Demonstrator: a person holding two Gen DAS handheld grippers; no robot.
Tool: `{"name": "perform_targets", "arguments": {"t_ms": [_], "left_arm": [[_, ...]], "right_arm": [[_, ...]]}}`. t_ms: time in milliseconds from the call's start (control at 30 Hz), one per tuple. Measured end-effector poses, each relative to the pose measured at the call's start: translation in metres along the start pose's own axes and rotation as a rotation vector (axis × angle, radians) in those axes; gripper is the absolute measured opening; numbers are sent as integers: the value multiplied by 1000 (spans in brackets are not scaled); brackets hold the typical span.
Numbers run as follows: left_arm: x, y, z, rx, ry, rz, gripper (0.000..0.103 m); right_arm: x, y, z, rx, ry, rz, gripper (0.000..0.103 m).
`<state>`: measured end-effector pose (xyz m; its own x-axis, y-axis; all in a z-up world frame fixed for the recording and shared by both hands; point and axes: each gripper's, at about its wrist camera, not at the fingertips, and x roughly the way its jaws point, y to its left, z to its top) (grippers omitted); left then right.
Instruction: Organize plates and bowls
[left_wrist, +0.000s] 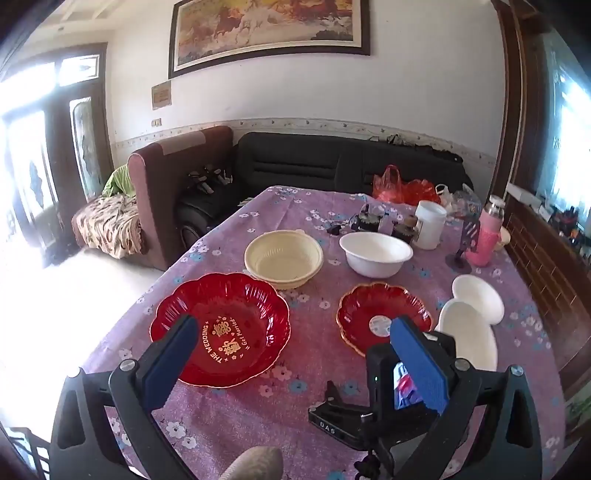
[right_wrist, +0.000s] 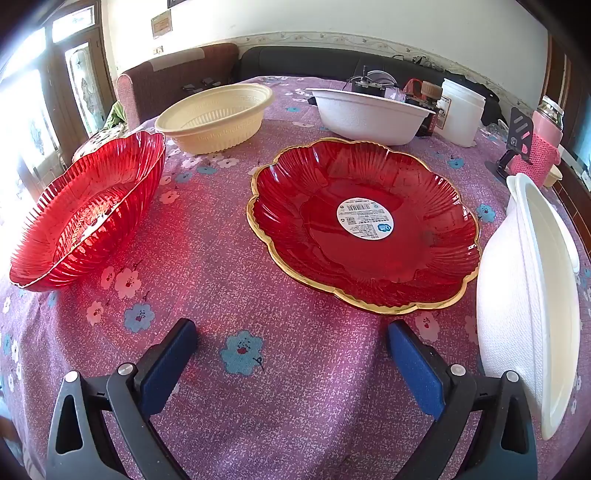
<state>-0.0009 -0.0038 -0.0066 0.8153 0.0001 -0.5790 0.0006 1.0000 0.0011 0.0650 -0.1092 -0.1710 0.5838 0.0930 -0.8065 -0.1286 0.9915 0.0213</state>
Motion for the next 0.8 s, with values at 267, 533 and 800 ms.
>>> {"name": "perform_targets", "arguments": {"t_ms": [267, 533, 800], "left_arm": [[-9, -9, -24, 21, -145, -63, 103], [3, -1, -35, -53, -112, -115, 103], [26, 35, -40, -137, 8, -87, 103]], "right_arm": [[0, 0, 0, 0, 0, 0, 103], [0, 0, 0, 0, 0, 0, 103], [0, 0, 0, 0, 0, 0, 103]]}}
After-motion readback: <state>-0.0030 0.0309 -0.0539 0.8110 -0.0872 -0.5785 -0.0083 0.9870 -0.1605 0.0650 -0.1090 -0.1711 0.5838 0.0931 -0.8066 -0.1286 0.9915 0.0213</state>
